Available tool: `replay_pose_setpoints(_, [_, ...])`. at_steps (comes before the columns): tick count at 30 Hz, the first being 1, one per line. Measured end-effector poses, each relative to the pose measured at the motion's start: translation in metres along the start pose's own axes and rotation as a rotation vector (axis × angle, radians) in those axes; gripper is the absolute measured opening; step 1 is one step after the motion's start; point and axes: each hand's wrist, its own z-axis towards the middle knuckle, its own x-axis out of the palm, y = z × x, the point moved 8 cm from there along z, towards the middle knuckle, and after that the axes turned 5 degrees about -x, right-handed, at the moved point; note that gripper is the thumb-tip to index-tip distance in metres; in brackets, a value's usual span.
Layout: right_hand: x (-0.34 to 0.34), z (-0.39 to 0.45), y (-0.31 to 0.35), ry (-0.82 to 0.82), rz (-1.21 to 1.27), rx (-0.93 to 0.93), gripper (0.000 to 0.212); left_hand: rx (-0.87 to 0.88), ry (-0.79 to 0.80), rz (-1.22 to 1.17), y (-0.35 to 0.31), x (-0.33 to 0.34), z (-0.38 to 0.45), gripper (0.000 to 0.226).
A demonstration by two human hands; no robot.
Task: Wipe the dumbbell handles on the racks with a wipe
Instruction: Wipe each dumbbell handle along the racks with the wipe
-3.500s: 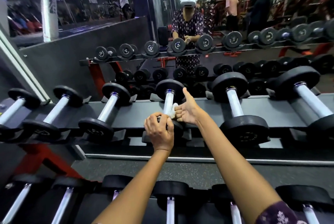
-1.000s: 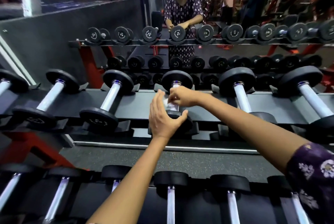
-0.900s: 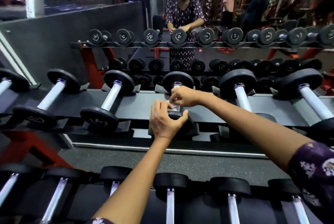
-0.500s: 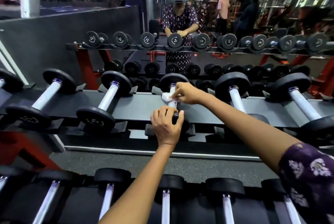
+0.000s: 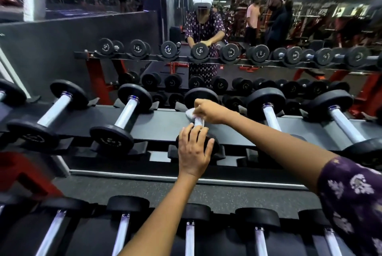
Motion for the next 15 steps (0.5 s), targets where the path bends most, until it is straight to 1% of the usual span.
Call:
replay_pose_setpoints(1, [0.004, -0.001, 0.010, 0.035, -0.039, -0.043, 0.022, 0.023, 0.022, 0.033, 0.001, 0.001, -0.002, 0.040])
replay_pose_setpoints(3, [0.006, -0.001, 0.017, 0.039, -0.132, -0.093, 0.024, 0.041, 0.047, 0.093, 0.001, 0.004, -0.006, 0.045])
replay_pose_setpoints(5, [0.004, 0.003, 0.015, 0.012, -0.254, -0.085, 0.025, 0.026, 0.056, 0.112, 0.001, 0.006, -0.009, 0.049])
replay_pose_setpoints(7, [0.003, 0.004, 0.014, 0.010, -0.333, -0.067, 0.023, 0.015, 0.059, 0.111, 0.002, 0.007, -0.010, 0.050])
replay_pose_setpoints(9, [0.002, 0.003, 0.012, -0.041, -0.427, -0.089, 0.023, 0.017, 0.059, 0.109, 0.002, 0.006, -0.009, 0.049])
replay_pose_setpoints(10, [-0.002, -0.002, 0.007, -0.102, -0.446, -0.089, 0.027, 0.019, 0.059, 0.104, 0.001, 0.005, -0.008, 0.048])
replay_pose_setpoints(11, [-0.009, -0.006, 0.001, -0.198, -0.457, -0.070, 0.029, 0.020, 0.057, 0.102, 0.001, 0.005, -0.008, 0.047])
replay_pose_setpoints(12, [-0.013, -0.010, -0.008, -0.236, -0.440, -0.021, 0.029, 0.020, 0.054, 0.101, 0.001, 0.004, -0.008, 0.047])
replay_pose_setpoints(13, [-0.016, -0.012, -0.014, -0.253, -0.436, 0.023, 0.026, 0.016, 0.050, 0.101, 0.001, 0.005, -0.007, 0.047])
replay_pose_setpoints(15, [-0.018, -0.008, -0.016, -0.271, -0.352, 0.069, 0.012, 0.004, 0.042, 0.102, 0.001, 0.006, -0.007, 0.046])
